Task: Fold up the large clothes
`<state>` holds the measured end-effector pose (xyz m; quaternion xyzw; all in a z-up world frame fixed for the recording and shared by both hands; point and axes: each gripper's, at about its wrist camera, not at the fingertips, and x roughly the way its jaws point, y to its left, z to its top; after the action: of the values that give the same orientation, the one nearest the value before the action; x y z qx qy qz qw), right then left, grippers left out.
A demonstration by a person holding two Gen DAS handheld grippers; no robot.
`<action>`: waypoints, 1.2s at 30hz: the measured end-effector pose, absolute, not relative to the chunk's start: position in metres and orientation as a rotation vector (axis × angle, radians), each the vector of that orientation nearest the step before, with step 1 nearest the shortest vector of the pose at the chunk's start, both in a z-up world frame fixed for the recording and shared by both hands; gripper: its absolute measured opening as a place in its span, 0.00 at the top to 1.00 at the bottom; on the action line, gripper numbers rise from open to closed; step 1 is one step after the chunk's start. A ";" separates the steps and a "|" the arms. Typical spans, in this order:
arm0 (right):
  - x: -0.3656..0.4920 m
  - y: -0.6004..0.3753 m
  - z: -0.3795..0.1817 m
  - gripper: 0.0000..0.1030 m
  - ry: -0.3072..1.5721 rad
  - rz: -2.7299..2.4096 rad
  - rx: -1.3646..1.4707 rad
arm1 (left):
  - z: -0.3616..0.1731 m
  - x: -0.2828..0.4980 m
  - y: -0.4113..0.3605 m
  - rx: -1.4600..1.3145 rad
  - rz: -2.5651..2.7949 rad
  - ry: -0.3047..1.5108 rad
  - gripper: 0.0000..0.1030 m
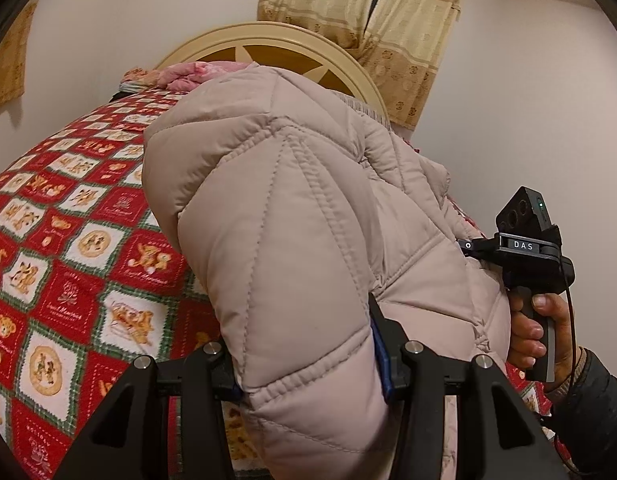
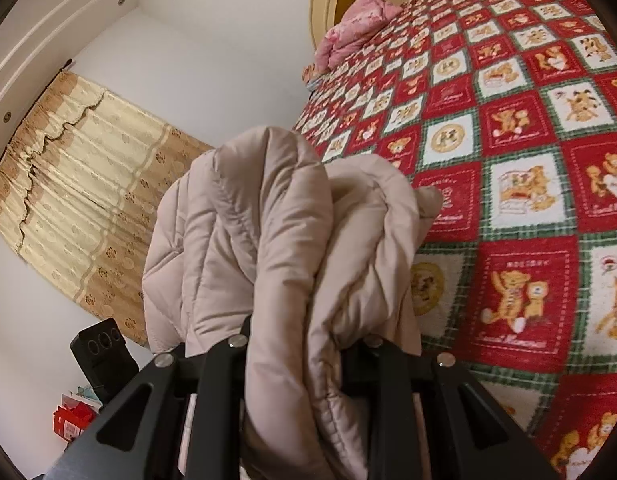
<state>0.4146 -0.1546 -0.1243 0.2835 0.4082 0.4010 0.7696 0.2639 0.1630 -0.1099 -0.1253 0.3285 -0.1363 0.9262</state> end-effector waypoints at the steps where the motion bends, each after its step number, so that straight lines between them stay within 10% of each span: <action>1: 0.415 -0.151 -0.124 0.75 0.890 0.872 0.610 | -0.110 0.263 0.165 -0.259 -0.276 0.676 0.53; 13: 0.420 -0.109 -0.132 0.75 0.948 0.871 0.545 | -0.130 0.253 0.196 -0.278 -0.222 0.700 0.52; 28: 0.426 -0.094 -0.162 0.69 1.030 0.821 0.514 | -0.166 0.253 0.212 -0.296 -0.092 0.715 0.08; 36: 0.429 -0.095 -0.172 0.62 1.039 0.810 0.529 | -0.170 0.258 0.210 -0.260 -0.062 0.708 0.01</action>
<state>0.4288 -0.0952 -0.1718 0.2427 0.4769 0.3718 0.7585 0.2580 0.2103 -0.1701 -0.1269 0.3457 -0.0303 0.9292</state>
